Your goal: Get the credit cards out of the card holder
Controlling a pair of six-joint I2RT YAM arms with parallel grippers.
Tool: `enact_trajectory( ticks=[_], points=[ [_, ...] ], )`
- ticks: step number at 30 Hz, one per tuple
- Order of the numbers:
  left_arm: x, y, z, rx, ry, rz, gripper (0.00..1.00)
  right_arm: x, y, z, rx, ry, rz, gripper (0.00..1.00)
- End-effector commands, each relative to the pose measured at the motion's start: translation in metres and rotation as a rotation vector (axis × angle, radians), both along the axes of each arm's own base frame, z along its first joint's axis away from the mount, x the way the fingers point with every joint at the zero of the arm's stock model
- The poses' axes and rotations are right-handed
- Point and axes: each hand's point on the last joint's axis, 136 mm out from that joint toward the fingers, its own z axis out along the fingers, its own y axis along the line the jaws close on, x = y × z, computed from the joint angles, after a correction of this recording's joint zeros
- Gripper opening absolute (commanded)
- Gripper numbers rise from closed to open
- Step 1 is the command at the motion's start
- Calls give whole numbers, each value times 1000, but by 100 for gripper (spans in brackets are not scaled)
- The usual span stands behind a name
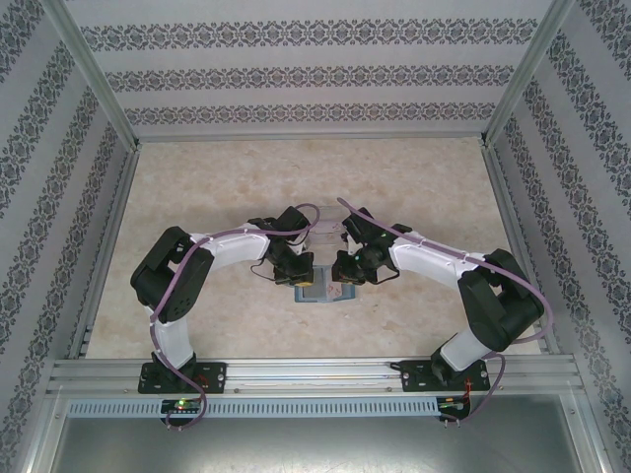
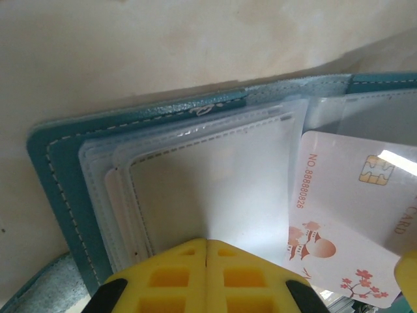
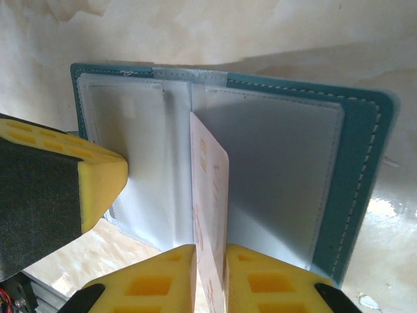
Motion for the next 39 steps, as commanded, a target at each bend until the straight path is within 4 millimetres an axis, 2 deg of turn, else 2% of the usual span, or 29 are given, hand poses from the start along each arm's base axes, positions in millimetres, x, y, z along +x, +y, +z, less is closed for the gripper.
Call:
enact_trajectory(
  ticks=[1, 17, 34, 39],
  points=[
    [-15, 9, -22, 73, 56, -26, 0, -2, 5, 10, 16, -1, 5, 19],
    [-13, 9, -19, 75, 51, -26, 0, -1, 4, 12, 6, -11, 4, 12],
    [-6, 2, -3, 37, 17, -20, 0, 0, -3, 34, 11, -60, -6, 11],
    [-3, -2, 4, 15, -6, -12, 6, 2, -5, 37, 11, -77, -10, 10]
  ],
)
